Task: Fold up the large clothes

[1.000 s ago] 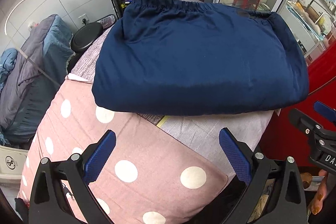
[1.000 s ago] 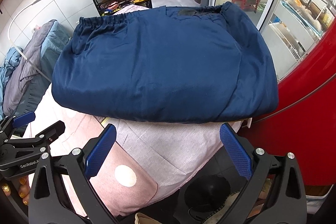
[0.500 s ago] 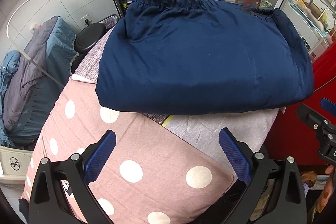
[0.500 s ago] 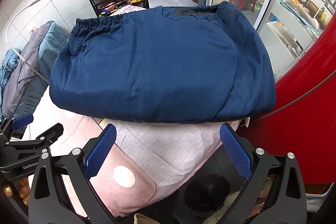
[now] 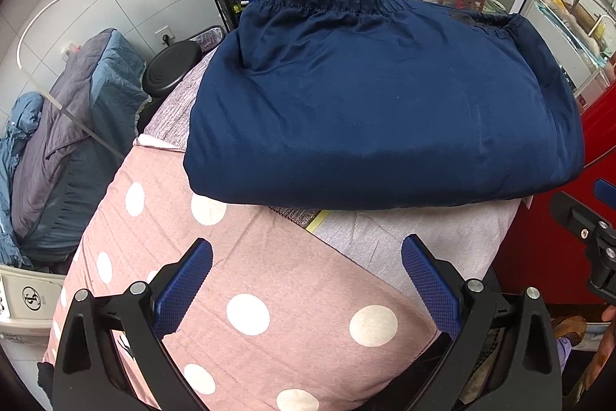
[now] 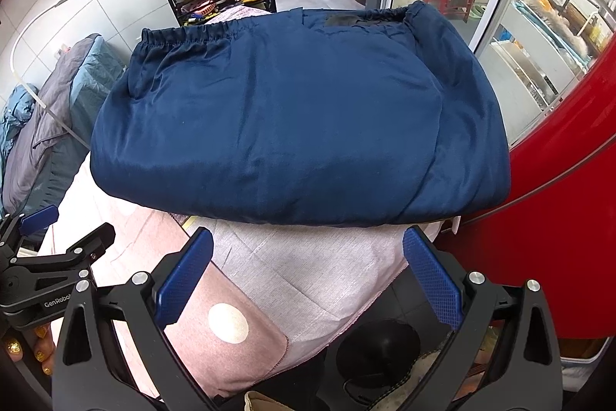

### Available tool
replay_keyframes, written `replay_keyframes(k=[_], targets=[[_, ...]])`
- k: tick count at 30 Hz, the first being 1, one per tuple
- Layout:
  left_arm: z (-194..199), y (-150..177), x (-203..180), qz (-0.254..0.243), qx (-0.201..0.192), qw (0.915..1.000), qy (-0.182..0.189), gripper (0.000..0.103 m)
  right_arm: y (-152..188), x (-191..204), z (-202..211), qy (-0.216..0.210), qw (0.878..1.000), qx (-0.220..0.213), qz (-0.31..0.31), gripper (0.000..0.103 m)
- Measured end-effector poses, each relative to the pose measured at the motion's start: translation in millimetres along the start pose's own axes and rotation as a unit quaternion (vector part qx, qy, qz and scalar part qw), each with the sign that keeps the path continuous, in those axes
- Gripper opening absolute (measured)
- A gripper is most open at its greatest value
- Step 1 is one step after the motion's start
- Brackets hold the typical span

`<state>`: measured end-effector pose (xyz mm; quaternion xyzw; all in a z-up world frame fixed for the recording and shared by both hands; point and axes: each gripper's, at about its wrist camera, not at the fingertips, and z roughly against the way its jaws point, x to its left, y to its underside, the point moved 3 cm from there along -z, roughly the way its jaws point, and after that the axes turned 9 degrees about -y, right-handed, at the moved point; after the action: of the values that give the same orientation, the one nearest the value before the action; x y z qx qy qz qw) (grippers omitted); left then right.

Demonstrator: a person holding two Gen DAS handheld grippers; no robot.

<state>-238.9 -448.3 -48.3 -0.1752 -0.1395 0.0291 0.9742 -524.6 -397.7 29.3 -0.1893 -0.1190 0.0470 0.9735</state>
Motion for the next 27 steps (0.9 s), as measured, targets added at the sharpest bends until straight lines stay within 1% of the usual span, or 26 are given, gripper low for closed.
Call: replay_keyframes(k=[13,27], targets=[[-2.5,0.2,2.8,0.001,-0.001,1.0,-0.005,0.097,-1.8,3.9,-4.2,0.001,1.0,0.003,0.004,0.097],[-4.0,-1.3,1.0,-0.011,-0.008,0.9996,-0.023,0.097,-4.7,5.6,-7.4,0.002,1.0,0.006,0.007,0.097]])
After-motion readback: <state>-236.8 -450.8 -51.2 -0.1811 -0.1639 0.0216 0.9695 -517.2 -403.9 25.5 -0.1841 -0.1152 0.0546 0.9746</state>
